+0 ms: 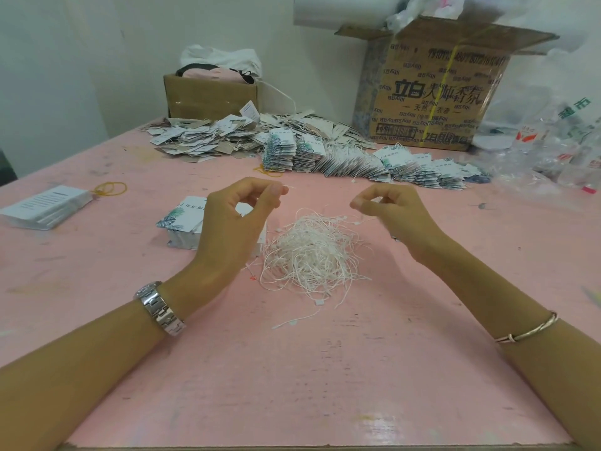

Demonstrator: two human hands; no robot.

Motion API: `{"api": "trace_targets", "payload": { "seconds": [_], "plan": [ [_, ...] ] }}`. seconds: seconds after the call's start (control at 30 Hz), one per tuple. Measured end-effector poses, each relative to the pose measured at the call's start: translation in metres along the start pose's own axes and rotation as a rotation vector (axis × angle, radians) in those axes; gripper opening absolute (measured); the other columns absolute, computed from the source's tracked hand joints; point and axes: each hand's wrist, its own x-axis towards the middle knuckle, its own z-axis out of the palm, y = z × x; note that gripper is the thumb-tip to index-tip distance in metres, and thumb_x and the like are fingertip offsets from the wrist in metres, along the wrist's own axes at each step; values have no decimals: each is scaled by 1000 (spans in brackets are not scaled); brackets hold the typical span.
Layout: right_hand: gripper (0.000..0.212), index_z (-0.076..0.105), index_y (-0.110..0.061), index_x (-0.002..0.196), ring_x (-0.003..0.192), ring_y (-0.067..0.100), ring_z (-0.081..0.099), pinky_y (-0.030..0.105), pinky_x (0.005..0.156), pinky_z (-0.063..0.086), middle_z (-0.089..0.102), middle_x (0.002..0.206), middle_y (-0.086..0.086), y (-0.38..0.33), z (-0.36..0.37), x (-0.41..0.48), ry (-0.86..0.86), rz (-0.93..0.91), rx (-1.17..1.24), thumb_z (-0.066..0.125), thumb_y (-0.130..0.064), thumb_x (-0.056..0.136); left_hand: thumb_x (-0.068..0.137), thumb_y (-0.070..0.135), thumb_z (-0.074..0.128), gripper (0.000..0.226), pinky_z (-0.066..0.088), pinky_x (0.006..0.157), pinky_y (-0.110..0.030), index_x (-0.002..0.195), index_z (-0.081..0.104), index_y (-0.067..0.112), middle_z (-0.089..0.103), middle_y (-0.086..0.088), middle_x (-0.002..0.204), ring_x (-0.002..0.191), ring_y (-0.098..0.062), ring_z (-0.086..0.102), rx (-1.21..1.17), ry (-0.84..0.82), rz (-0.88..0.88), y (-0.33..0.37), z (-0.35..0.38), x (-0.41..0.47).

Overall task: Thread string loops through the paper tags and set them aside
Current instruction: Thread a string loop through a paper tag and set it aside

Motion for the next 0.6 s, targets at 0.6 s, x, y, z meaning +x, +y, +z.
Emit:
{"api": "trace_targets", "payload": {
  "seconds": [0.6],
  "plan": [
    [24, 64, -16, 112, 98, 10, 62, 25, 81, 48, 68, 108, -3, -22, 33, -30, -242, -280, 6, 60, -32, 95, 92, 28, 66, 12, 34, 51, -3, 88, 76, 23, 71, 9, 73, 48, 7, 46, 72, -188, -3, 11, 6, -11]
  ]
}}
